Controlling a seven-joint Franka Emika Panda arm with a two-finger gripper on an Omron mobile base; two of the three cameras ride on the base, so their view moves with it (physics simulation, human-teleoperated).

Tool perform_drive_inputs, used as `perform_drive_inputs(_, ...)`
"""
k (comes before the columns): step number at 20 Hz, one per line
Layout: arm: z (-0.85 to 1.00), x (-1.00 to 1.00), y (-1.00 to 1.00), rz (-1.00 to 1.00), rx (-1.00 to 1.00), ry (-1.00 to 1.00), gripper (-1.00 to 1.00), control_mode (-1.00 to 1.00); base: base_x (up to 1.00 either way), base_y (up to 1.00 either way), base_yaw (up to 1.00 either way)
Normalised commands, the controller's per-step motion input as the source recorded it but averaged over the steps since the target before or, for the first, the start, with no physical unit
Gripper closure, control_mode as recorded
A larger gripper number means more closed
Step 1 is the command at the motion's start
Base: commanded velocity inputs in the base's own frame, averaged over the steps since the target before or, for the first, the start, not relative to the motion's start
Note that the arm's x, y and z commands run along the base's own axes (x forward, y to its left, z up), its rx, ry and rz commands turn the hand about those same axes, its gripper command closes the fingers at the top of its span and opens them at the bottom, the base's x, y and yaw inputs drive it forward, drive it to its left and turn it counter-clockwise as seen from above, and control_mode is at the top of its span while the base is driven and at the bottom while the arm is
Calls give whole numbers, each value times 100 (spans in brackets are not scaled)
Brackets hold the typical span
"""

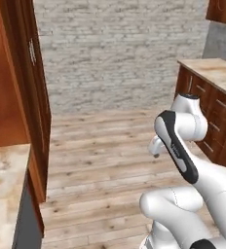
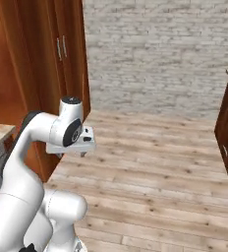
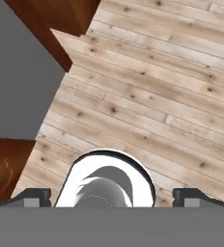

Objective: Pick the cup and bowl from the counter and place them on the counter next to the sink.

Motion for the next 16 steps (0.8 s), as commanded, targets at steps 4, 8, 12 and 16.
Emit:
perform_drive_inputs(4,0,0,0,0,0,0,-100,100,74,50,-68)
perform_drive_inputs(8,0,0,0,0,0,0,-100,100,73,32,-70)
perform_drive_inputs(12,0,0,0,0,0,0,-100,100,74,29,-70)
perform_drive_inputs(16,0,0,0,0,0,0,-100,100,100,19,-54)
